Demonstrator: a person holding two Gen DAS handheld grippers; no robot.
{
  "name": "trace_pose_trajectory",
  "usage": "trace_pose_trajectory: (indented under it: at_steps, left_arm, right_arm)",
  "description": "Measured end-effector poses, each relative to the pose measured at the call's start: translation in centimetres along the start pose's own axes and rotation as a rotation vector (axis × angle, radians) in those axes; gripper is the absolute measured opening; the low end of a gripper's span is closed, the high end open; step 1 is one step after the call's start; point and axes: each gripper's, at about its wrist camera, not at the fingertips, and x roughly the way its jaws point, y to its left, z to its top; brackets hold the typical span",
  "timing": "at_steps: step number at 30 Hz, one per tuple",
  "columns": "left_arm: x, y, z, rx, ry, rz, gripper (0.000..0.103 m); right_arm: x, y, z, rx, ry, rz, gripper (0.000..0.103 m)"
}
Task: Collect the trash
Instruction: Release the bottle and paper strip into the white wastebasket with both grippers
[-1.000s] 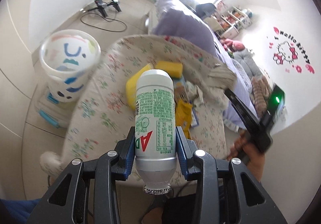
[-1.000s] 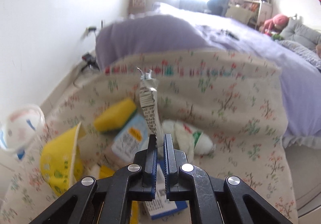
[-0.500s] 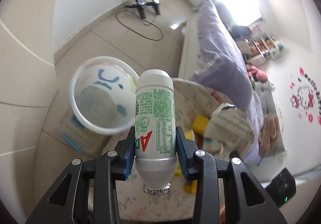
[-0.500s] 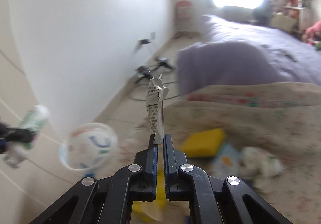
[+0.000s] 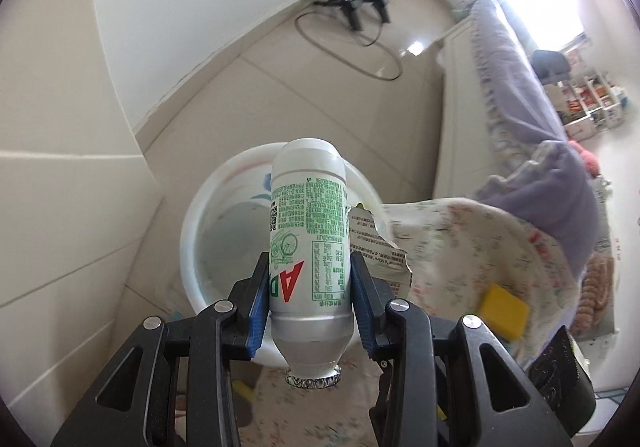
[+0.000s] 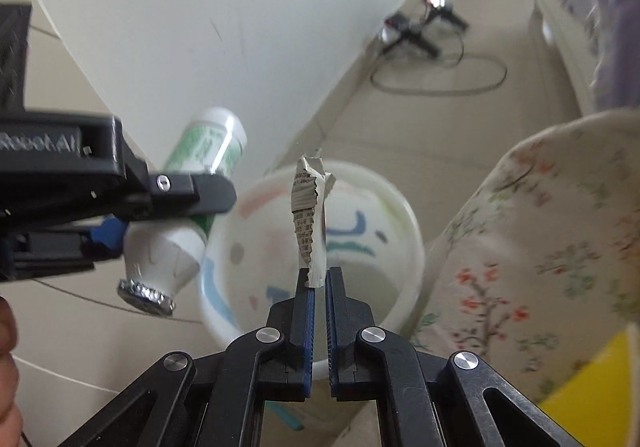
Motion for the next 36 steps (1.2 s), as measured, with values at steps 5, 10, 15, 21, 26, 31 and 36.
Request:
trace_pose_trajectory:
  at_steps: [5,10,15,21,26,31,36]
  left_arm:
    - [2.5,1.1,0.0,-0.015,0.043,0.048,0.039]
    - [3.3,0.7,0.2,-0.030,0.070,0.090,0.040]
    - [3.0,0.2,0.2,-0.043,0.069,0.115,0.053]
    - [0.3,0.1,0.1,-0.089,0.027,0.076,0.054]
    - [-3.1,-3.5,-1.7,-0.023,-0.016,0.045,0.054]
    - [-6.1,-8.9,-6.2,0.113,0.002,-0.012,0.054]
    - [-7.4,-13.1,-10.9,0.196,0.040,-0.084,0.062]
  right_arm:
    - [4.5,-0.1,-0.4,-0.003,0.104,-0.027,0.007]
    - [6.4,-1.1,-0.5,0.038,0.131,-0.018,0.008]
    - [5.5,-1.5,-0.6,0.050,0.122,-0.024,0.044]
    - [1.6,-2.8,-0.3,0.088,0.088,-0.022,0.056]
    - [-4.1,-3.6,-0.2,0.083,0.043,0.020,0.063]
    - [-12.2,-6.3,0.1,0.087,-0.025,0.027,0.068]
    - [-20.6,-10.4,-0.1,0.095,-0.078,-0.049,0.077]
